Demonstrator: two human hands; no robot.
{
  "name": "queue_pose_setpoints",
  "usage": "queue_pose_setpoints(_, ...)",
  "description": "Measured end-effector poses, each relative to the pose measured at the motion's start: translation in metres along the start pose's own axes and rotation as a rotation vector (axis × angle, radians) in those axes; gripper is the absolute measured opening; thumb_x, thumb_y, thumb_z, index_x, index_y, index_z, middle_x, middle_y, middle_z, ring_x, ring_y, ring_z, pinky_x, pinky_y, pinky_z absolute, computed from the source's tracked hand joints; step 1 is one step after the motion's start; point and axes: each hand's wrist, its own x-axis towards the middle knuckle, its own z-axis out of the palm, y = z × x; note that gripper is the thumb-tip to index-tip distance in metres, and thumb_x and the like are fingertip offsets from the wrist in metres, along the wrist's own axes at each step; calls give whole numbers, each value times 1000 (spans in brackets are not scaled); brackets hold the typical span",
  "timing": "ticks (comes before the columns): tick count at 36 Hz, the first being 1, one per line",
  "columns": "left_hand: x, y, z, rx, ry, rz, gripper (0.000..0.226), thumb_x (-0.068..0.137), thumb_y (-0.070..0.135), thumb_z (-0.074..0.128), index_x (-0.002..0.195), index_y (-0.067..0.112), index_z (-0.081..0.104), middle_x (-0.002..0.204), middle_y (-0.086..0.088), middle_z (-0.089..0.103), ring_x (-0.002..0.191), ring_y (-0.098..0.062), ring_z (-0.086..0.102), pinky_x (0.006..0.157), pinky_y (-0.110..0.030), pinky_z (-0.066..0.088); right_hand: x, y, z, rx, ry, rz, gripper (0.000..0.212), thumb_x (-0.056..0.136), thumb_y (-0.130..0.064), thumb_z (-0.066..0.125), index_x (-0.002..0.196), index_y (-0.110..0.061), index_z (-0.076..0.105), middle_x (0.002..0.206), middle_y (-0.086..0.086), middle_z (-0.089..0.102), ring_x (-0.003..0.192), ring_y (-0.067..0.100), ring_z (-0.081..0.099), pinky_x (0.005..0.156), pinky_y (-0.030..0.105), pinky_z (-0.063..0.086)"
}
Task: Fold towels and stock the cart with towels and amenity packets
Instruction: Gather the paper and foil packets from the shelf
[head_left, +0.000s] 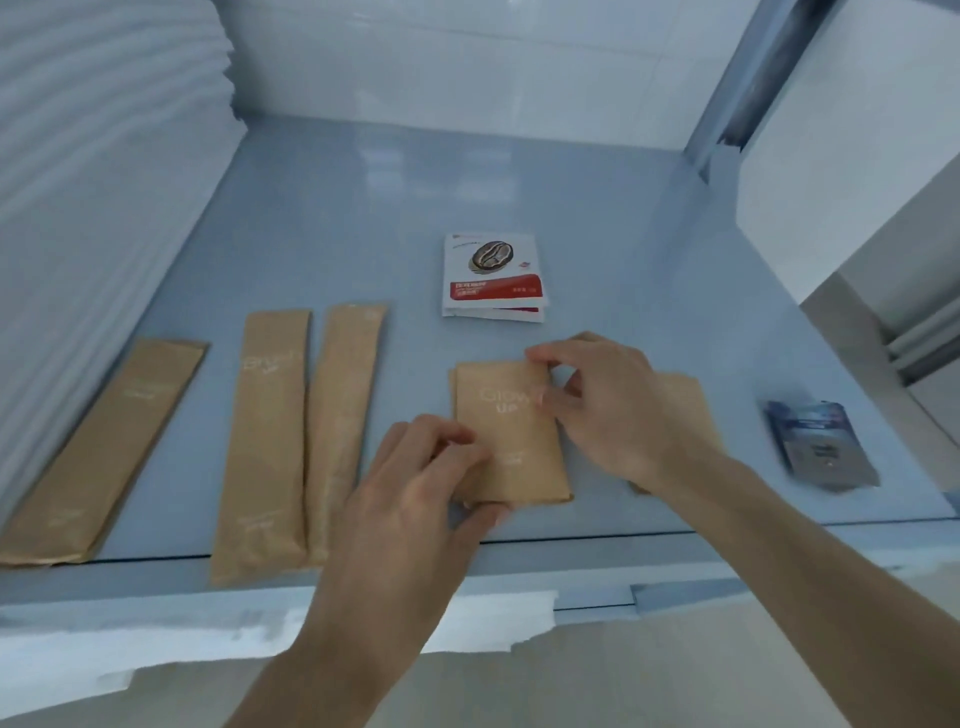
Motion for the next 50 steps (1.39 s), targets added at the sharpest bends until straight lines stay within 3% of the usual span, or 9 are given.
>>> queue_pose_setpoints(10, 0, -6, -4, 49, 28, 99, 36, 60, 9, 93, 91, 10, 76, 98, 0, 69, 83, -22, 64, 78, -24, 43, -2, 7, 2, 44, -29, -101, 39, 93, -12, 66, 132, -13, 63, 124, 2, 56, 85, 6, 44, 82, 13, 31)
queue_pose_setpoints(16, -5, 6, -18, 42, 91, 73, 27, 77, 19, 77, 104, 17, 74, 112, 2, 65, 95, -16, 60, 80, -22, 47, -11, 3, -11, 33, 229, -14, 33, 96, -22, 60, 129, -20, 63, 124, -4, 55, 73, 7, 51, 82, 21, 39)
queue_pose_setpoints(20, -1, 37, -44, -289, 90, -171, 16, 91, 23, 70, 106, 22, 74, 109, 11, 66, 91, -6, 63, 80, -18, 49, -36, -15, -32, 245, 300, 102, 19, 94, -31, 60, 111, -29, 70, 103, -19, 64, 78, -7, 59, 85, 25, 47)
queue_pose_setpoints(22, 1, 60, -61, -554, 48, -342, 11, 95, 31, 65, 102, 28, 72, 107, 9, 69, 89, 1, 64, 78, -9, 47, -55, -34, -43, 456, 253, 198, 21, 94, -33, 62, 111, -24, 71, 99, -12, 70, 89, 3, 66, 94, 36, 51)
queue_pose_setpoints(25, -5, 92, -84, -890, 0, -515, 17, 99, 33, 57, 103, 27, 72, 111, 2, 73, 105, -11, 66, 100, -32, 51, -90, -67, -61, 806, 211, 257, 22, 98, -26, 59, 111, -13, 71, 101, 1, 73, 100, 23, 69, 95, 41, 52)
queue_pose_setpoints(27, -17, 113, -99, -1005, -14, -534, 23, 102, 31, 53, 109, 21, 72, 114, -1, 73, 112, -18, 65, 106, -42, 48, -118, -87, -73, 940, 190, 250, 22, 101, -25, 55, 109, -13, 71, 103, 2, 73, 101, 22, 69, 90, 36, 54)
queue_pose_setpoints(32, -61, 169, -141, -1060, -67, -476, 36, 104, 33, 46, 123, 14, 69, 121, -1, 72, 121, -17, 62, 111, -39, 43, -191, -122, -109, 1075, 162, 206, 24, 104, -22, 48, 101, -20, 72, 100, -3, 75, 101, 17, 70, 89, 31, 55)
queue_pose_setpoints(37, -105, 227, -184, -1098, 103, -602, 33, 104, 34, 47, 123, 17, 68, 123, 5, 70, 119, -12, 63, 113, -41, 41, -253, -128, -163, 1143, 256, 263, 28, 105, -23, 46, 117, -10, 68, 118, 9, 71, 109, 23, 67, 96, 35, 54)
queue_pose_setpoints(50, -196, 326, -266, -1127, 438, -445, 42, 95, 50, 50, 112, 21, 74, 117, -3, 73, 111, -20, 68, 98, -41, 50, -371, -139, -283, 1199, 358, 101, 33, 106, -26, 43, 122, -9, 67, 114, 1, 74, 110, 17, 68, 102, 41, 51)
